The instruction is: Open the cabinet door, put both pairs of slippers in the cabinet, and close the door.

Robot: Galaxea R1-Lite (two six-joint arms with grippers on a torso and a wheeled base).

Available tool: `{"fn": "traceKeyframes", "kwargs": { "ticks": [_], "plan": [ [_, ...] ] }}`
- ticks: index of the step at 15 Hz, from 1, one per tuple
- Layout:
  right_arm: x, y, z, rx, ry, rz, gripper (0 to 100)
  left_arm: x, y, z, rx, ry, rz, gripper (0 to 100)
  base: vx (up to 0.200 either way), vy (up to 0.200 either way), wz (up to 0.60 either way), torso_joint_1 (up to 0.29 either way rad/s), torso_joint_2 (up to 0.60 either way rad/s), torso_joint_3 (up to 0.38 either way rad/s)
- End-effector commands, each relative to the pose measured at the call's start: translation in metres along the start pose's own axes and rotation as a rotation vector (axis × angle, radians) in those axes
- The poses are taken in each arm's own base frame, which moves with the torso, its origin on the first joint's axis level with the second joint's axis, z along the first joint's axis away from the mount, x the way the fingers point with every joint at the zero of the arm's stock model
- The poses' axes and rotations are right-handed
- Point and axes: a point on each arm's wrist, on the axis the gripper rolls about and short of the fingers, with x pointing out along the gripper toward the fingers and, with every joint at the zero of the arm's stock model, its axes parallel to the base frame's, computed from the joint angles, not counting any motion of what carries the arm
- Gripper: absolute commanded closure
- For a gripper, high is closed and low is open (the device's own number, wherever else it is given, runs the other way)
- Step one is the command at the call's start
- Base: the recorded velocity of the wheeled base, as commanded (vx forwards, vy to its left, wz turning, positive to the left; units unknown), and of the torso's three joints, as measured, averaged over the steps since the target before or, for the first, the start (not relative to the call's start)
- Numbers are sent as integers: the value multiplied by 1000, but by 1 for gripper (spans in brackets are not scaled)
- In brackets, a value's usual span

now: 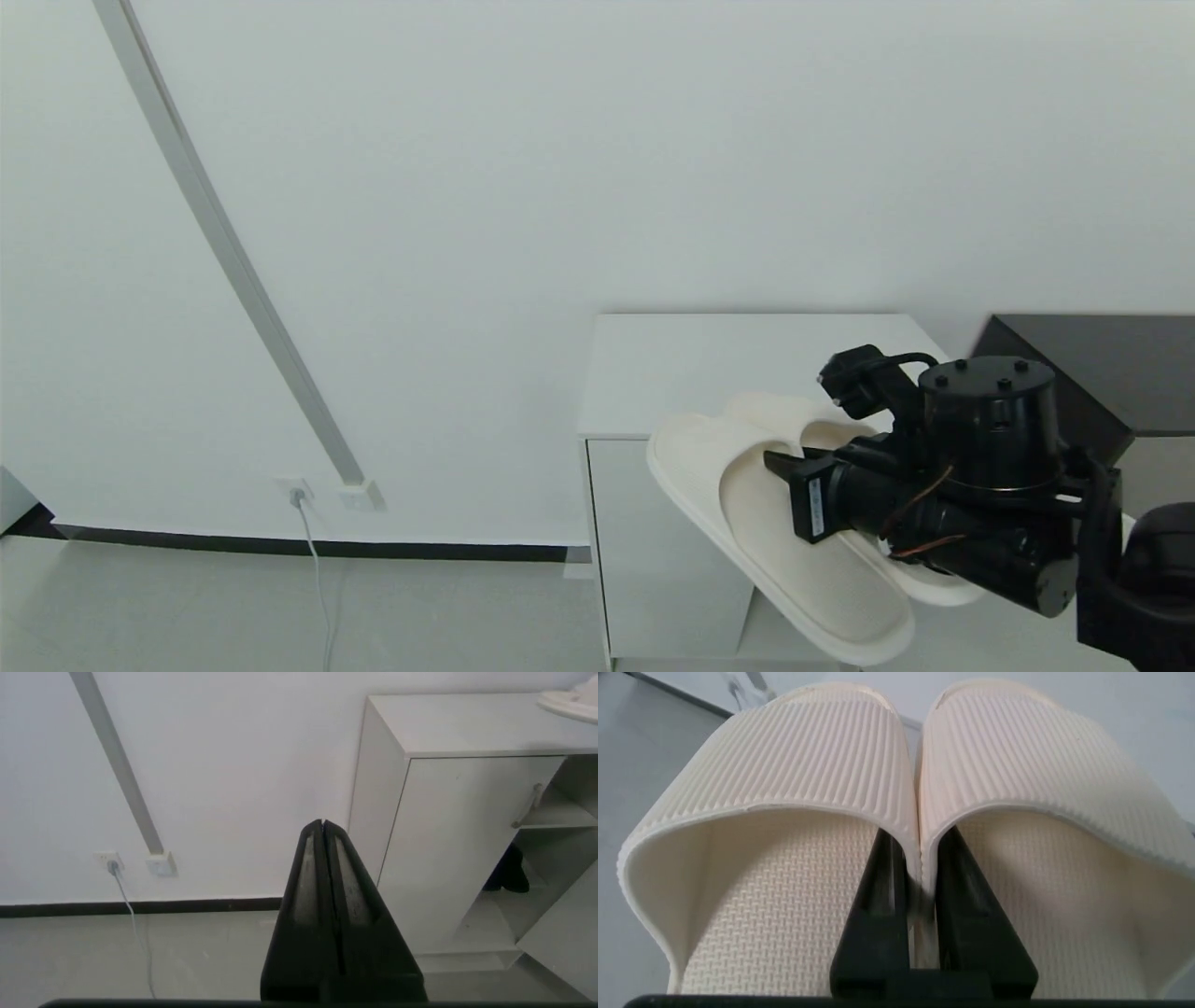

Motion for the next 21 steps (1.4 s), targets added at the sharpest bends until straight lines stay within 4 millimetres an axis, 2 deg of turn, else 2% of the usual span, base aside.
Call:
{"fn": "traceKeyframes", "kwargs": {
  "ticks": [1,11,21],
  "plan": [
    [-12,-1,6,3,-19,17,100,0,0,0,0,2,0,100,0,0,0,0,0,0],
    [-9,-2,-3,-28,13,14,100,0,0,0,0,2,0,100,0,0,0,0,0,0],
    [-7,-1,-5,-39,20,14,100,0,0,0,0,2,0,100,0,-200,0,3,3,3]
  ]
}}
